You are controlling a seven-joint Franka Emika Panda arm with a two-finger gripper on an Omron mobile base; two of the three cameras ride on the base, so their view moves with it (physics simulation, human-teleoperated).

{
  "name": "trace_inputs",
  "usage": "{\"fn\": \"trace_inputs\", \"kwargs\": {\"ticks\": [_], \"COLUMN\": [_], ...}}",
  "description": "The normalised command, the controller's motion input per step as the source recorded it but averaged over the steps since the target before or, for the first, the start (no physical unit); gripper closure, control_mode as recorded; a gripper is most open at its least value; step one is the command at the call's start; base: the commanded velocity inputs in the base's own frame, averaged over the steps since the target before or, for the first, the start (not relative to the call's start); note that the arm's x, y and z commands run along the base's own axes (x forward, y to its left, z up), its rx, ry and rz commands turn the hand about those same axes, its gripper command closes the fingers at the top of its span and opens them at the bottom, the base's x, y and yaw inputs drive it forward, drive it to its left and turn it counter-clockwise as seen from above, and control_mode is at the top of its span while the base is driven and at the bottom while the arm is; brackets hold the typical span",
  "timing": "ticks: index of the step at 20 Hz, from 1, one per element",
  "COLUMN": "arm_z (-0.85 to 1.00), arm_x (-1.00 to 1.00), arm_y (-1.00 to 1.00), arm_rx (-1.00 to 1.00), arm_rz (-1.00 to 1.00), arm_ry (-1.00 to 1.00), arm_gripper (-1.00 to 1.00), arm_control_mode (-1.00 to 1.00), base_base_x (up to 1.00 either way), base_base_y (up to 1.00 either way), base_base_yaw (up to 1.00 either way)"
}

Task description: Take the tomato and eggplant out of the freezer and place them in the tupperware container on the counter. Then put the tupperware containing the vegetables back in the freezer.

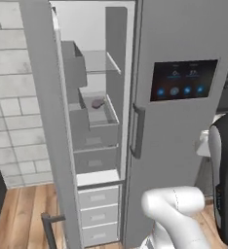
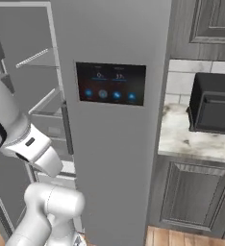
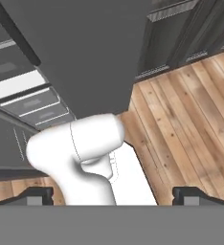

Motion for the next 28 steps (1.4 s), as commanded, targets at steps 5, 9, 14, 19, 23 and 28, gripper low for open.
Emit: {"fn": "trace_inputs", "kwargs": {"ticks": [5, 9, 14, 19, 23, 28], "arm_z": [0.0, 0.0, 0.0, 0.0, 0.03, 0.06], "arm_x": [0.0, 0.0, 0.0, 0.0, 0.14, 0.0], "arm_y": [0.0, 0.0, 0.0, 0.0, 0.0, 0.09], "arm_rx": [0.0, 0.0, 0.0, 0.0, 0.24, 0.34], "arm_rz": [0.0, 0.0, 0.0, 0.0, -0.1, -0.2], "arm_ry": [0.0, 0.0, 0.0, 0.0, 0.05, 0.0], "arm_gripper": [-1.0, -1.0, -1.0, -1.0, -1.0, -1.0], "arm_control_mode": [1.0, 1.0, 1.0, 1.0, -1.0, -1.0], "base_base_x": [0.44, 0.08, 0.32, 0.51, 0.0, 0.0], "base_base_y": [0.3, 0.56, 0.52, 0.16, 0.0, 0.0], "base_base_yaw": [-0.02, -0.04, -0.07, -0.13, 0.0, 0.0]}}
